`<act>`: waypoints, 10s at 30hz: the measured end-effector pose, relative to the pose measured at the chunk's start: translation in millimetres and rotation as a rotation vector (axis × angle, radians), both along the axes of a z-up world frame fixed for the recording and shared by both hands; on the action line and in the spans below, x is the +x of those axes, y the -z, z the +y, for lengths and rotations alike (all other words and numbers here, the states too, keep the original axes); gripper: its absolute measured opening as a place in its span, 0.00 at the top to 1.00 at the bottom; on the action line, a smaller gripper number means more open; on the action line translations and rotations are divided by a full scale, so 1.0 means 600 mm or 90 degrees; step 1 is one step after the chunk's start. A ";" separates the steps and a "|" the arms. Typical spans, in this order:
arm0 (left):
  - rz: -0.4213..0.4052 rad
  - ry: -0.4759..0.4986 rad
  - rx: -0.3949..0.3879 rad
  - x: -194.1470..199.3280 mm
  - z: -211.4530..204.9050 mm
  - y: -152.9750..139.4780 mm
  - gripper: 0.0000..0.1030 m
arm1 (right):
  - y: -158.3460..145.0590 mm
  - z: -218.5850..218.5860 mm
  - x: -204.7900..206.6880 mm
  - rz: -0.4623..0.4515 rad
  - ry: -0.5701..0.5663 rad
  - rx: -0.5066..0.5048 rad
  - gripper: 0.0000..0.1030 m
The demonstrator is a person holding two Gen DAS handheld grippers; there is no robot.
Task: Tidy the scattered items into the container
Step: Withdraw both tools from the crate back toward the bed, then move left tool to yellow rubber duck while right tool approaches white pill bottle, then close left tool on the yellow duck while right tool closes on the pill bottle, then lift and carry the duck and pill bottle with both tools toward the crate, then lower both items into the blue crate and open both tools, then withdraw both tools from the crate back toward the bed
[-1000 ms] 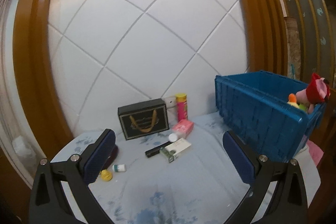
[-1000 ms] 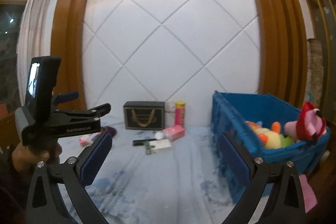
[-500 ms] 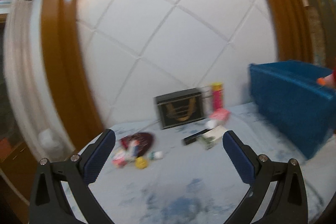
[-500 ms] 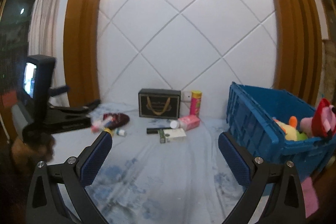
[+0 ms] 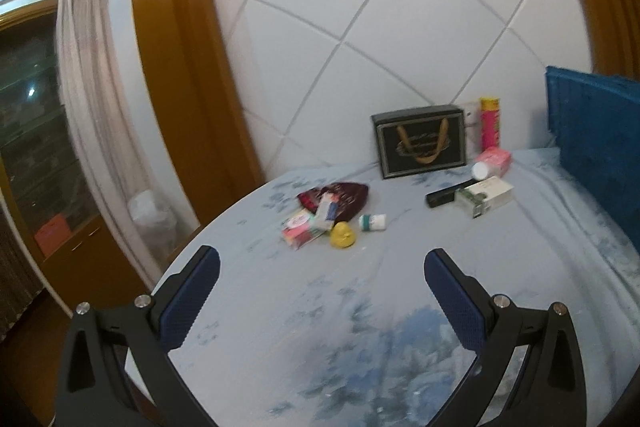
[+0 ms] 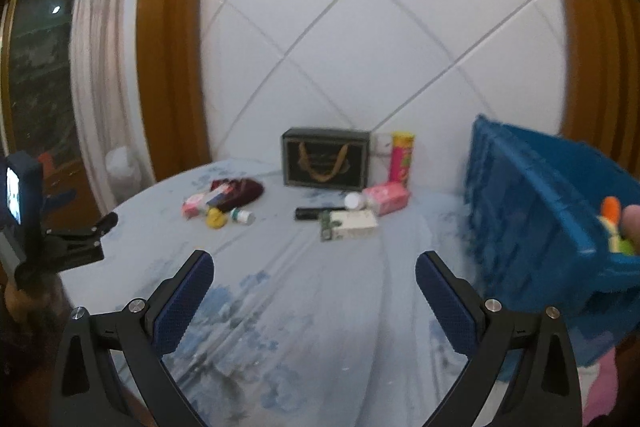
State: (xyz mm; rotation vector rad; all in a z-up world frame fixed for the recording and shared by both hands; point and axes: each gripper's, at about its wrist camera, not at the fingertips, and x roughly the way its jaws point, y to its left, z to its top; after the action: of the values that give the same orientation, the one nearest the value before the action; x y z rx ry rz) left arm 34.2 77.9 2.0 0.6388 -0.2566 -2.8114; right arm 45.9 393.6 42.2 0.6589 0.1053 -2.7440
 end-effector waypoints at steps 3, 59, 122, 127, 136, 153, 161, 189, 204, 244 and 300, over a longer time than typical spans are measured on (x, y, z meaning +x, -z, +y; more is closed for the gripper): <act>-0.010 -0.010 0.000 -0.013 -0.021 0.018 0.00 | 0.017 -0.026 -0.017 -0.010 -0.012 0.006 0.01; -0.222 -0.068 0.073 -0.613 -0.133 0.322 0.00 | 0.263 -0.118 -0.721 -0.154 -0.005 0.058 0.01; -0.158 0.127 0.069 -0.280 -0.066 0.170 0.53 | 0.207 -0.121 -0.444 -0.206 -0.028 -0.035 0.56; -0.147 0.149 0.069 -0.250 -0.037 0.151 0.53 | 0.183 -0.103 -0.395 -0.194 -0.027 -0.038 0.56; -0.111 0.177 0.062 -0.208 0.021 0.109 0.53 | 0.130 -0.063 -0.320 -0.153 -0.028 -0.045 0.56; 0.003 0.387 0.054 -0.157 0.166 -0.066 0.53 | -0.048 0.039 -0.138 0.005 0.078 -0.073 0.56; 0.041 0.493 0.054 -0.139 0.238 -0.141 0.53 | -0.114 0.084 -0.042 0.059 0.188 -0.078 0.56; 0.149 0.636 0.050 -0.139 0.797 -0.357 0.53 | -0.297 0.473 0.057 0.144 0.335 -0.051 0.56; 0.140 0.540 0.055 -0.243 0.908 -0.396 0.00 | -0.302 0.636 -0.111 0.093 0.370 -0.109 0.22; 0.089 0.410 0.008 -0.018 0.405 -0.174 0.00 | -0.120 0.241 0.145 0.084 0.346 -0.076 0.07; 0.084 0.288 -0.028 0.167 0.424 -0.090 0.00 | -0.044 0.206 0.295 0.067 0.281 -0.015 0.01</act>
State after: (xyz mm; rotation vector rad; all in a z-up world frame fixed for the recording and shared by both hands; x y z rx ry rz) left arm 134.5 332.6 56.0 0.4237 -0.4916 -3.2488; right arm 223.0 517.1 68.4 0.5878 -0.0559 -3.1982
